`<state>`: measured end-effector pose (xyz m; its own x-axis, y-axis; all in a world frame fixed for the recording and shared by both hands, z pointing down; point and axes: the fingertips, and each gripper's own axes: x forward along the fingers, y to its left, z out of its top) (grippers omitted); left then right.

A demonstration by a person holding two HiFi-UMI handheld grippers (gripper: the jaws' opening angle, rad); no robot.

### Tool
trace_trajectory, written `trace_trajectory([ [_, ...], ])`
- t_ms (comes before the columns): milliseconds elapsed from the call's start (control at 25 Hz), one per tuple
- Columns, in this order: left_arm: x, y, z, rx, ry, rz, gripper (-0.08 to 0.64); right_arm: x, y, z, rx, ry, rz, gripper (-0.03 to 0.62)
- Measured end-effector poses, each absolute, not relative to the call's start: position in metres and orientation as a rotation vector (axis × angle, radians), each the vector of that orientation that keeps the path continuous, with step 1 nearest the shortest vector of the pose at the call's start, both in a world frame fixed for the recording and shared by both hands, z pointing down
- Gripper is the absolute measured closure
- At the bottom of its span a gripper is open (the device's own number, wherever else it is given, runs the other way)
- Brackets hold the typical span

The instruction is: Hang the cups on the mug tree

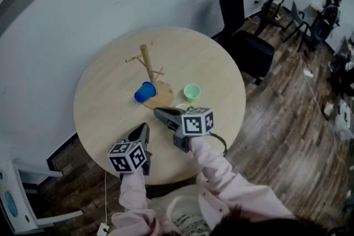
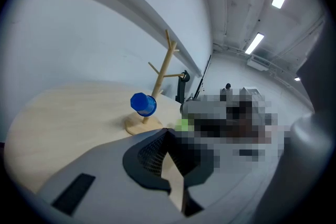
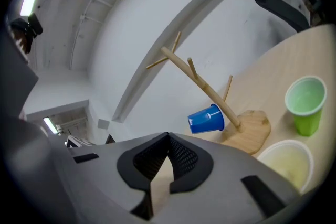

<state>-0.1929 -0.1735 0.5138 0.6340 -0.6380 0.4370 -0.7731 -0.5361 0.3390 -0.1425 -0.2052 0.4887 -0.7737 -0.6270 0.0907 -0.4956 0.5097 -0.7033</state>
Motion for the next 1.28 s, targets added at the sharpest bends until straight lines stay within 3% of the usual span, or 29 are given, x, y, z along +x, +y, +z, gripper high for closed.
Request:
trace_trajectory([
  [1280, -0.089, -0.079, 0.51, 2.223, -1.337, 0.286, 0.545, -0.048, -0.11, 0.506, -1.019, 3.058, -0.75, 0.589],
])
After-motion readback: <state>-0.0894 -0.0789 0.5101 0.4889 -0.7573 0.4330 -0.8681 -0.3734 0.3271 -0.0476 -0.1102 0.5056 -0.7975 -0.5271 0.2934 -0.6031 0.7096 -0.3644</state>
